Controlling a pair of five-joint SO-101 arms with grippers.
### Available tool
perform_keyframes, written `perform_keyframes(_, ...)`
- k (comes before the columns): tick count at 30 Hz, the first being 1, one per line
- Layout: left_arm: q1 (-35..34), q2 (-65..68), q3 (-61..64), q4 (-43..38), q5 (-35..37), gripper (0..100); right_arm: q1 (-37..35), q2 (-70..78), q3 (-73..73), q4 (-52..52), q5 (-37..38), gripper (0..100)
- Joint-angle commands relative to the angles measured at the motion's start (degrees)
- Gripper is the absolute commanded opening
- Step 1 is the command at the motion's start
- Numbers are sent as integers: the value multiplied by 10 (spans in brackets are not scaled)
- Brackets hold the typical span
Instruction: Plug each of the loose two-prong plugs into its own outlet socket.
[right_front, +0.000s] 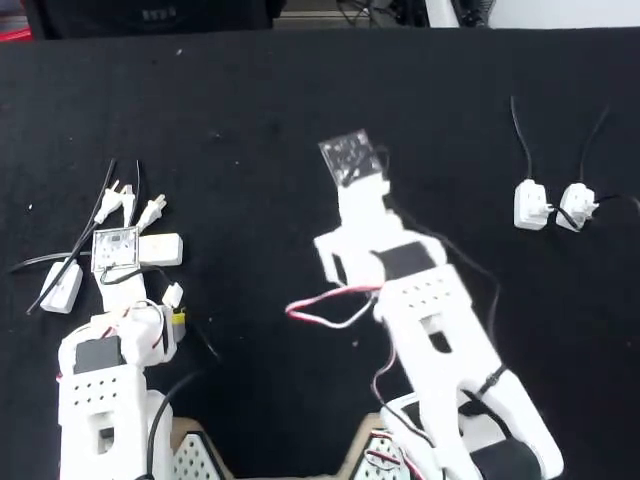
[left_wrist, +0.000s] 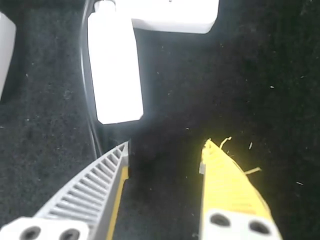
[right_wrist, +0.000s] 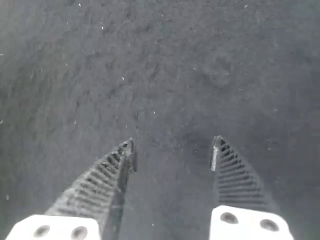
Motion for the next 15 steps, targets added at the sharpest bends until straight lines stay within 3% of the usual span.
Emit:
perform_keyframes(1, -4, -6, -29, -1, -5, 234, -9, -17, 71, -127, -33, 230)
perform_keyframes(5, -25, -1, -102, 3, -28, 234, -20, -13, 151, -232, -32, 230)
perform_keyframes(8, -65, 1, -157, 4, -55, 234, -41, -12, 159, -236, -32, 230)
perform_keyframes(15, -190, 58, -217, 3, -190, 234, -52, -12, 160, -236, -32, 230)
